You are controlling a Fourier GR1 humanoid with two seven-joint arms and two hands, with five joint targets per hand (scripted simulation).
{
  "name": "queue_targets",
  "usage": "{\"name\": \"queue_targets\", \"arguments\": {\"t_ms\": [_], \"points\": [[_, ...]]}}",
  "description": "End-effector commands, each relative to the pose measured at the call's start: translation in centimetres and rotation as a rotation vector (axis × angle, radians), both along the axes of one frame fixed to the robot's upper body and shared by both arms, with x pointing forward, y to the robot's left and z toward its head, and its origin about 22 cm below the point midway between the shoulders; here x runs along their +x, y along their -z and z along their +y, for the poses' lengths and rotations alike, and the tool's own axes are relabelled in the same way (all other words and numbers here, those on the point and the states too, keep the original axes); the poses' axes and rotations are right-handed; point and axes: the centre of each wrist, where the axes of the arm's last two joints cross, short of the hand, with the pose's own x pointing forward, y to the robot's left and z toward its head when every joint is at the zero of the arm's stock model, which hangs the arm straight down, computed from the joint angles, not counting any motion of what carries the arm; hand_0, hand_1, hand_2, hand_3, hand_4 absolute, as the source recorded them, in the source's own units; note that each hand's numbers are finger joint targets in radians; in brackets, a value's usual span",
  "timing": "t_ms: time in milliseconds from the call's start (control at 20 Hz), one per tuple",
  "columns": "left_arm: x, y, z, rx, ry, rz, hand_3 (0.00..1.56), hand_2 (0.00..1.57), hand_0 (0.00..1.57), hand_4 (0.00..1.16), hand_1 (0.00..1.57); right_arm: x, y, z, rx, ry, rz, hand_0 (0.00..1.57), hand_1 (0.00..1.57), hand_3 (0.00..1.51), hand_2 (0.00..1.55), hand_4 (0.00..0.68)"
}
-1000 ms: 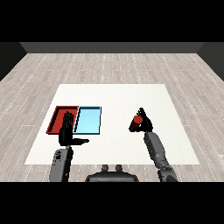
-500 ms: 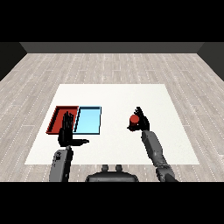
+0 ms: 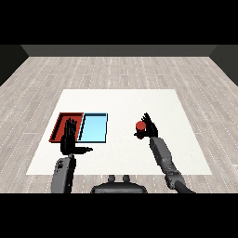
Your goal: Pick the red can and put it in the red box
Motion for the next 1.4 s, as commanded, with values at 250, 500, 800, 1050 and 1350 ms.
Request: {"name": "queue_targets", "arguments": {"t_ms": [250,500,800,1050,1350], "points": [[-0.9,0.8,-0.6,0.006,-0.011,-0.001,0.0,0.0,0.0,0.0,0.0,0.0,1.0,0.3,-0.097,0.077,0.013,1.52,1.52,1.46,1.5,0.493],[0.9,-1.1,0.5,-0.006,0.013,0.005,0.0,0.0,0.0,0.0,0.0,1.0,0.9,2.3,-0.214,0.077,0.042,1.54,1.54,1.42,1.47,0.575],[0.0,-1.5,-1.4,-0.017,-0.002,0.007,0.0,0.0,0.0,0.0,0.0,-1.0,1.8,-1.0,-0.25,0.074,0.058,1.53,1.53,1.42,1.47,0.548],[0.3,-1.6,1.3,-0.005,-0.004,-0.006,0.0,0.0,0.0,0.0,0.0,0.8,-0.7,1.8,-0.27,0.091,0.036,1.55,1.55,1.41,1.47,0.558],[0.5,-0.7,0.4,-0.004,0.017,0.002,0.0,0.0,0.0,0.0,0.0,1.2,-2.7,2.1,-0.232,0.123,-0.074,1.54,1.54,1.39,1.47,0.581]]}}
